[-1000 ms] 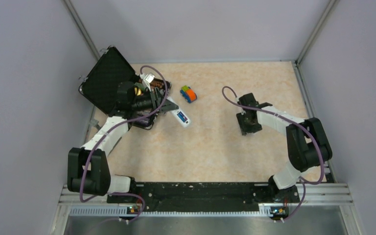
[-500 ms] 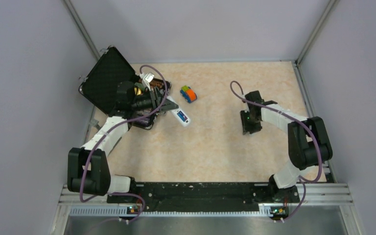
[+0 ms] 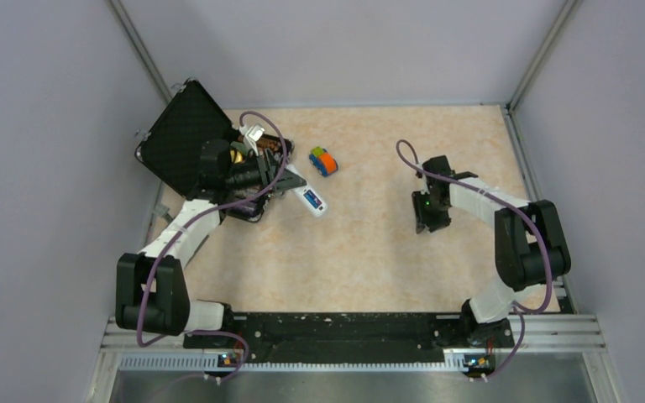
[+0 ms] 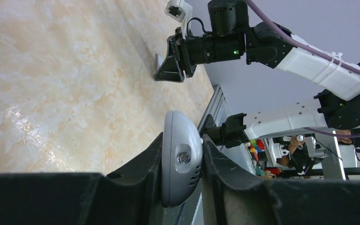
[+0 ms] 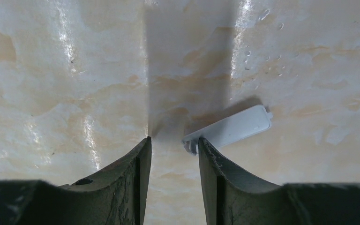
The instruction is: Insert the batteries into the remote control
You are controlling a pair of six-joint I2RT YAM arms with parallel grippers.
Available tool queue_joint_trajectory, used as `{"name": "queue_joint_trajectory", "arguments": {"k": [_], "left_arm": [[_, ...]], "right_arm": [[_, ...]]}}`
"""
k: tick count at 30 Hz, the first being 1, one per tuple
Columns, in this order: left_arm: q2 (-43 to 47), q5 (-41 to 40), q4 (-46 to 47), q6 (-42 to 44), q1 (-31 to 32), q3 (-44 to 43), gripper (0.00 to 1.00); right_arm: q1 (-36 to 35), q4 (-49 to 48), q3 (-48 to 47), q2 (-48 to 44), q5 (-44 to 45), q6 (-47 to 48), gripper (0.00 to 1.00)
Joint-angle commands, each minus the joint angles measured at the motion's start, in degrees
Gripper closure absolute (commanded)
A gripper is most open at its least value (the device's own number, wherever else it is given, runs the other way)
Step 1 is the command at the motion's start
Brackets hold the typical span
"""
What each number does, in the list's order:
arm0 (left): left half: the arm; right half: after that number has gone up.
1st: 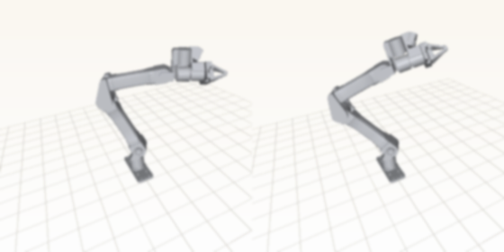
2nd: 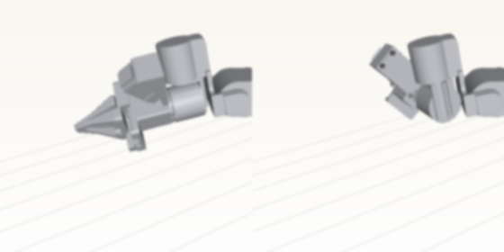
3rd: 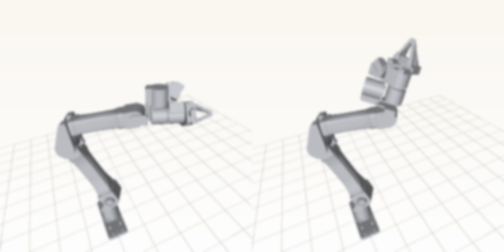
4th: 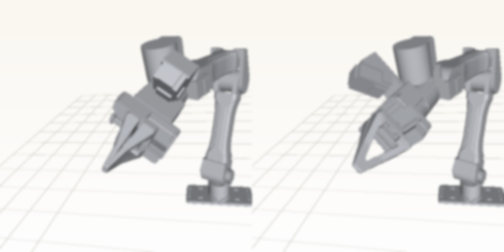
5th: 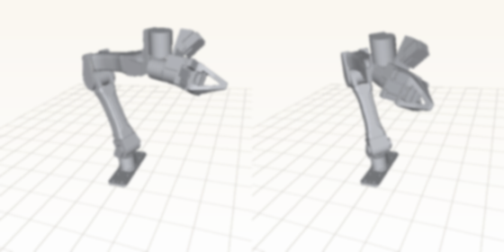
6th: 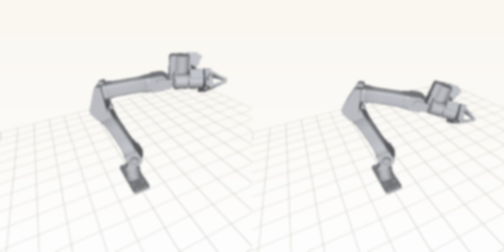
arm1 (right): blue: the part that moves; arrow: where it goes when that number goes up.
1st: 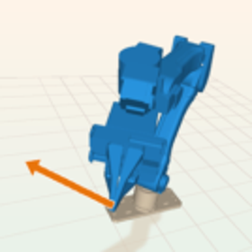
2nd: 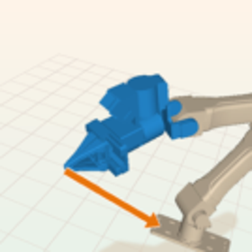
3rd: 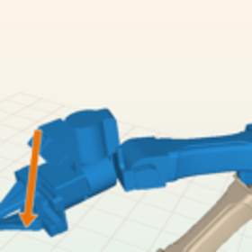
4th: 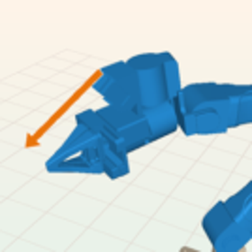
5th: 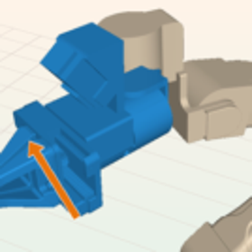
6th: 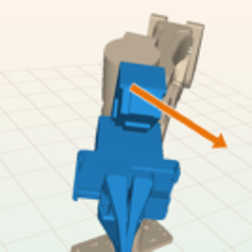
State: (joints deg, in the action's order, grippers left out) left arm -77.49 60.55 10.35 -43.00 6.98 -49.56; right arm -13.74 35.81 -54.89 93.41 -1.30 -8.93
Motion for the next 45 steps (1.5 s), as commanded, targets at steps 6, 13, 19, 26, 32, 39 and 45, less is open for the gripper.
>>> {"name": "queue_joint_trajectory", "arguments": {"k": [6, 13, 19, 26, 32, 39, 45], "left_arm": [[-0.9, 1.2, 5.0, -0.7, -0.3, -1.3, 1.0], [-1.3, 1.2, 5.2, -0.8, -0.3, -1.4, 1.0], [-1.3, 0.1, 5.8, -2.9, -0.3, -1.5, 1.0], [-1.6, -5.5, 13.8, -16.8, 0.3, 1.1, 1.0], [-0.9, -12.8, 20.2, -25.7, 1.8, 2.3, 1.0], [-2.4, -18.8, 27.3, -34.9, 6.4, 0.5, 1.0], [-4.1, -21.8, 29.5, -39.5, 9.1, -2.2, 1.0]], "right_arm": [[0.3, 1.5, -2.3, 0.6, 0.7, 4.6, 0.74], [0.2, 1.6, -2.8, 2.7, 1.1, 2.2, 0.98], [0.2, 0.6, -5.0, -0.9, -6.7, -4.1, 1.0], [0.0, -13.3, -6.0, -13.1, -27.6, -24.3, 1.0], [-3.4, -41.1, -2.3, -23.1, -31.0, -46.8, 1.0], [-10.1, -53.1, -7.4, -22.5, -30.4, -59.1, 1.0], [-14.2, -58.3, -9.0, -21.0, -29.8, -67.3, 1.0]]}}
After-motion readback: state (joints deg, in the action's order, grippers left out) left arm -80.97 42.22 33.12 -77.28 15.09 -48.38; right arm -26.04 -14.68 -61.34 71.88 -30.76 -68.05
